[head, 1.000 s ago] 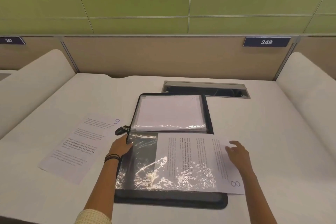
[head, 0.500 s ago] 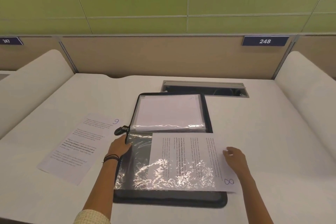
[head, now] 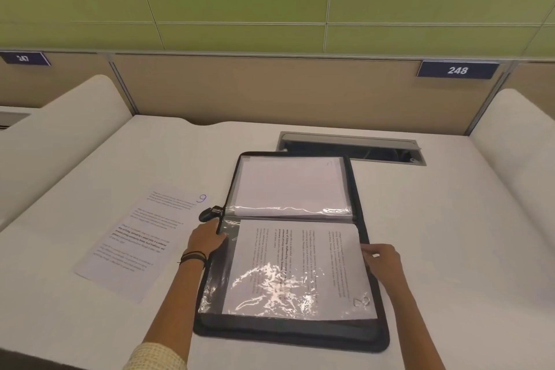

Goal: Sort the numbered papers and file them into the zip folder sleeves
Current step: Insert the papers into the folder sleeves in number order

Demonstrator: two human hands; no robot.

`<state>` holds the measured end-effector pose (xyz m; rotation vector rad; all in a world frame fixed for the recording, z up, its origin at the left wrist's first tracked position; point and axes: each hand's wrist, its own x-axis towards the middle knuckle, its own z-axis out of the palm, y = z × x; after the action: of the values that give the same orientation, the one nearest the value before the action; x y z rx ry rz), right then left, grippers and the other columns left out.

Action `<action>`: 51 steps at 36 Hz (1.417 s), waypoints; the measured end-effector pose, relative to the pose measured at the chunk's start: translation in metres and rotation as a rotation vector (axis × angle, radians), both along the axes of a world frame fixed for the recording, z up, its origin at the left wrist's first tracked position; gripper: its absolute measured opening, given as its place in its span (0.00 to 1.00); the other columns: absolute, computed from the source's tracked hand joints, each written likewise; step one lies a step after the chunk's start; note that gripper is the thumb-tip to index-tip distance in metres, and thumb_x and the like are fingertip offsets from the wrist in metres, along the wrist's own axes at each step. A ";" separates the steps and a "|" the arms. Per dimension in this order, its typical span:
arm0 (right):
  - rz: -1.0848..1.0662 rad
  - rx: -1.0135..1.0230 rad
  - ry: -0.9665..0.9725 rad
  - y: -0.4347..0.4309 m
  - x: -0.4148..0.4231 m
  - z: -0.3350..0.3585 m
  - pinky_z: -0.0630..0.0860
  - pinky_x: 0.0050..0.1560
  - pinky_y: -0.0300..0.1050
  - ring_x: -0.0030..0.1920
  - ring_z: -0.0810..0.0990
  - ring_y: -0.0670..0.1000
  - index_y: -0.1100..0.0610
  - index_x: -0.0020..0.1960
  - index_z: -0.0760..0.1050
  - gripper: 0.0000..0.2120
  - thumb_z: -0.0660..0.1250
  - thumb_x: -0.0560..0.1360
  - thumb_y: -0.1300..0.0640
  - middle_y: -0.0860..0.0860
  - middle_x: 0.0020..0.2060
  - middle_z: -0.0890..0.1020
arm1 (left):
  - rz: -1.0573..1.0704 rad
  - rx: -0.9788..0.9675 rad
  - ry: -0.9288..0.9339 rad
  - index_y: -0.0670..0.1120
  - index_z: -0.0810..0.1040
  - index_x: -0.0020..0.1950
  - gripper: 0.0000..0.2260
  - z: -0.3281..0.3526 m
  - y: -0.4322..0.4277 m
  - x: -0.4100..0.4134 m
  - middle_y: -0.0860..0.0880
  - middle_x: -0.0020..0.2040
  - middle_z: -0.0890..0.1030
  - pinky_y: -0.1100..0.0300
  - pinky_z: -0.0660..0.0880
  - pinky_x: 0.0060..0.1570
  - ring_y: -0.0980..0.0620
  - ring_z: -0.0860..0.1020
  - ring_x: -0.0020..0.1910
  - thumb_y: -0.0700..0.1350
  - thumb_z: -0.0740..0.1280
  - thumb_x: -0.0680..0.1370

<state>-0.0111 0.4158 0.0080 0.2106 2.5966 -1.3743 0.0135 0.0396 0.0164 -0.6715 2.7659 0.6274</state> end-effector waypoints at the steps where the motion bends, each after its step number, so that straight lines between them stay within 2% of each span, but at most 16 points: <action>1: 0.006 -0.010 -0.007 -0.002 -0.001 -0.001 0.72 0.36 0.35 0.38 0.79 0.46 0.60 0.52 0.81 0.08 0.66 0.76 0.59 0.52 0.43 0.84 | 0.002 0.000 -0.001 0.42 0.68 0.68 0.18 0.001 -0.001 -0.001 0.41 0.61 0.77 0.54 0.69 0.62 0.42 0.75 0.60 0.47 0.62 0.80; 4: 0.046 0.000 -0.039 -0.008 -0.003 0.000 0.72 0.33 0.35 0.36 0.81 0.49 0.57 0.44 0.82 0.05 0.68 0.75 0.59 0.47 0.35 0.81 | 0.005 0.025 0.024 0.41 0.68 0.69 0.19 0.002 -0.004 -0.003 0.41 0.62 0.76 0.55 0.68 0.62 0.42 0.75 0.61 0.46 0.62 0.80; 6: 0.088 0.034 -0.069 -0.010 -0.006 -0.001 0.73 0.33 0.36 0.36 0.82 0.51 0.55 0.37 0.80 0.07 0.69 0.74 0.59 0.50 0.34 0.82 | -0.001 0.040 0.039 0.41 0.69 0.69 0.18 0.003 -0.006 -0.003 0.41 0.62 0.77 0.55 0.69 0.62 0.43 0.75 0.61 0.45 0.62 0.80; 9: 0.115 0.093 -0.100 -0.011 -0.011 -0.007 0.77 0.37 0.41 0.35 0.82 0.51 0.55 0.35 0.79 0.09 0.70 0.74 0.59 0.53 0.35 0.83 | -0.001 0.057 0.049 0.41 0.69 0.69 0.18 0.003 -0.009 -0.004 0.41 0.62 0.77 0.56 0.69 0.61 0.43 0.75 0.61 0.46 0.62 0.80; 15: -0.014 0.185 -0.029 -0.014 -0.013 -0.014 0.73 0.34 0.39 0.34 0.79 0.49 0.59 0.43 0.80 0.05 0.67 0.75 0.60 0.53 0.37 0.82 | -0.001 0.064 0.110 0.42 0.70 0.68 0.17 -0.005 -0.013 0.002 0.42 0.61 0.78 0.57 0.69 0.61 0.44 0.76 0.60 0.45 0.61 0.80; 18: -0.116 0.205 0.045 -0.022 -0.013 -0.015 0.73 0.42 0.41 0.39 0.78 0.51 0.60 0.55 0.80 0.10 0.64 0.77 0.61 0.57 0.48 0.83 | 0.059 0.087 0.211 0.45 0.72 0.68 0.16 -0.018 -0.018 0.007 0.43 0.61 0.79 0.56 0.69 0.61 0.44 0.77 0.59 0.44 0.60 0.80; 21: -0.187 0.223 0.086 -0.034 -0.011 -0.009 0.71 0.45 0.44 0.47 0.78 0.59 0.62 0.60 0.77 0.14 0.58 0.78 0.65 0.60 0.54 0.81 | 0.116 0.210 0.315 0.46 0.74 0.66 0.15 -0.024 -0.025 0.012 0.45 0.59 0.80 0.57 0.71 0.59 0.46 0.78 0.56 0.42 0.61 0.80; 23: -0.240 0.227 0.124 -0.041 -0.010 -0.004 0.72 0.50 0.47 0.53 0.77 0.63 0.63 0.61 0.76 0.15 0.57 0.78 0.67 0.62 0.56 0.79 | 0.133 0.312 0.381 0.47 0.75 0.65 0.14 -0.025 -0.033 0.015 0.47 0.59 0.79 0.57 0.72 0.57 0.48 0.78 0.54 0.42 0.62 0.80; 26: -0.279 0.219 0.215 -0.048 -0.012 -0.005 0.73 0.53 0.51 0.52 0.77 0.63 0.65 0.59 0.77 0.16 0.56 0.76 0.71 0.63 0.57 0.76 | 0.149 0.362 0.497 0.47 0.77 0.62 0.12 -0.027 -0.054 0.019 0.48 0.60 0.78 0.59 0.72 0.55 0.51 0.77 0.52 0.40 0.63 0.79; 29: -0.289 0.187 0.301 -0.058 -0.013 -0.009 0.72 0.51 0.46 0.54 0.76 0.61 0.65 0.57 0.77 0.16 0.55 0.75 0.72 0.63 0.57 0.75 | 0.197 0.326 0.603 0.44 0.78 0.59 0.11 -0.031 -0.082 0.028 0.47 0.60 0.77 0.60 0.71 0.54 0.51 0.77 0.52 0.36 0.62 0.79; 32: -0.253 0.154 0.352 -0.072 -0.009 -0.012 0.68 0.54 0.42 0.58 0.74 0.59 0.64 0.58 0.77 0.15 0.57 0.76 0.72 0.61 0.59 0.73 | 0.233 0.243 0.659 0.41 0.78 0.59 0.11 -0.038 -0.118 0.038 0.44 0.60 0.77 0.53 0.71 0.60 0.46 0.75 0.57 0.34 0.62 0.78; 34: -0.205 0.173 0.378 -0.082 -0.007 -0.019 0.68 0.55 0.43 0.60 0.73 0.58 0.63 0.58 0.77 0.14 0.59 0.76 0.71 0.60 0.60 0.73 | 0.259 0.182 0.627 0.41 0.78 0.59 0.12 -0.044 -0.145 0.042 0.42 0.61 0.77 0.51 0.69 0.64 0.43 0.73 0.61 0.33 0.63 0.78; 38: -0.117 0.233 0.408 -0.101 -0.005 -0.034 0.68 0.60 0.47 0.63 0.72 0.60 0.63 0.59 0.77 0.14 0.61 0.76 0.70 0.60 0.62 0.73 | 0.384 0.100 0.527 0.38 0.77 0.61 0.13 -0.047 -0.189 0.049 0.37 0.64 0.73 0.43 0.67 0.65 0.37 0.70 0.64 0.34 0.65 0.77; 42: -0.049 0.337 0.441 -0.116 -0.004 -0.047 0.74 0.58 0.55 0.59 0.75 0.61 0.61 0.55 0.79 0.15 0.63 0.73 0.72 0.62 0.60 0.75 | 0.474 0.034 0.320 0.36 0.69 0.69 0.22 -0.045 -0.220 0.052 0.35 0.71 0.64 0.44 0.59 0.69 0.36 0.61 0.71 0.42 0.67 0.77; 44: -0.054 0.361 0.451 -0.119 -0.002 -0.054 0.76 0.57 0.56 0.57 0.77 0.61 0.58 0.54 0.79 0.15 0.63 0.73 0.71 0.61 0.59 0.77 | 0.481 0.028 0.238 0.36 0.64 0.72 0.28 -0.042 -0.231 0.053 0.34 0.72 0.63 0.43 0.59 0.69 0.36 0.60 0.71 0.46 0.68 0.77; 51: -0.101 0.308 0.473 -0.118 0.002 -0.059 0.69 0.57 0.45 0.57 0.75 0.55 0.56 0.54 0.80 0.14 0.61 0.75 0.69 0.56 0.62 0.75 | 0.428 0.001 0.129 0.40 0.64 0.73 0.31 -0.034 -0.244 0.048 0.36 0.69 0.64 0.42 0.62 0.66 0.37 0.62 0.69 0.49 0.71 0.74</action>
<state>-0.0093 0.2976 -0.0513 0.0644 3.2307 -1.1570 0.0615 -0.2043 -0.0178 -1.2826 2.7494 0.7763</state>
